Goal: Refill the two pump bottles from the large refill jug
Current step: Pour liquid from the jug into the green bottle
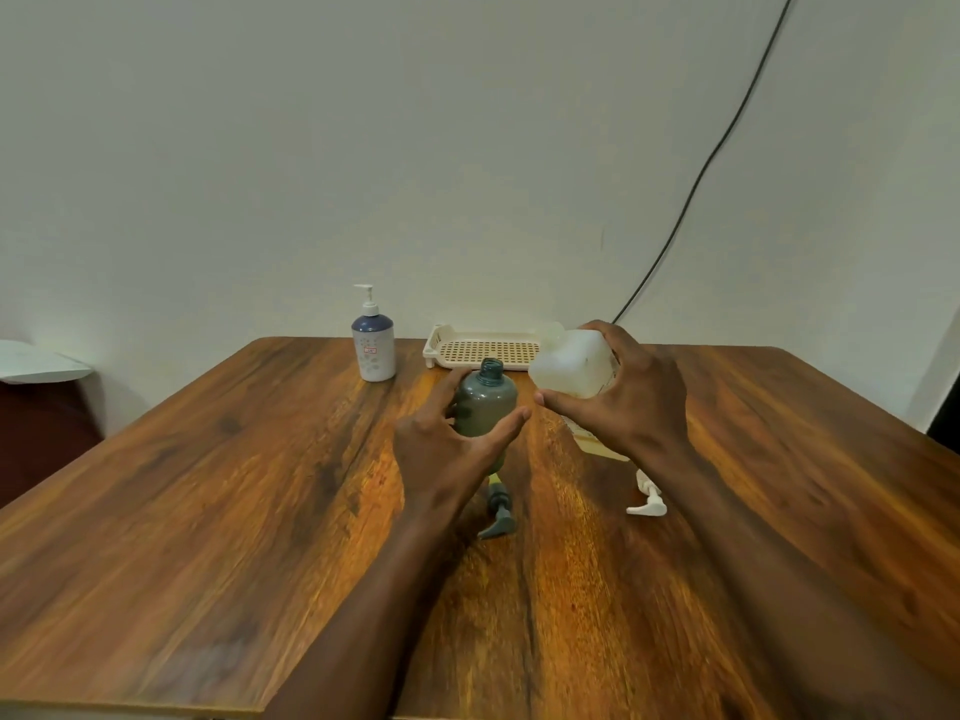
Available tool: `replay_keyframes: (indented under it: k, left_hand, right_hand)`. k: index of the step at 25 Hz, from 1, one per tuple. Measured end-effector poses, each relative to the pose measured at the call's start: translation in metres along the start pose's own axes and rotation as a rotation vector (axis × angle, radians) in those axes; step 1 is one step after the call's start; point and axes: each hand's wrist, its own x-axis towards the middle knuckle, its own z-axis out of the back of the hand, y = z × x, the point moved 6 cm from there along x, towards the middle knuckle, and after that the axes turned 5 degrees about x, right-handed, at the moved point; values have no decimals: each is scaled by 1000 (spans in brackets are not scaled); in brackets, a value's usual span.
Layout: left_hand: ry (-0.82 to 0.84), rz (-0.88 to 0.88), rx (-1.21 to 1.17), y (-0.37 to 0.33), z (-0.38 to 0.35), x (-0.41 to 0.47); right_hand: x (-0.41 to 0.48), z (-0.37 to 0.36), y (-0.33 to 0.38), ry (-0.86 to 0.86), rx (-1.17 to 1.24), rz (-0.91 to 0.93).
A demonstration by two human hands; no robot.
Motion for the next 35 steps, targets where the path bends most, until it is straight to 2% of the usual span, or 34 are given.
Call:
replay_keyframes:
  k: [7, 35]
  left_hand:
    - [31, 2, -15, 10, -5, -2]
    - [107, -38, 51, 1, -16, -12]
  right_hand:
    - [-10, -32, -3, 10, -82, 55]
    - [-11, -24, 4, -59, -283, 189]
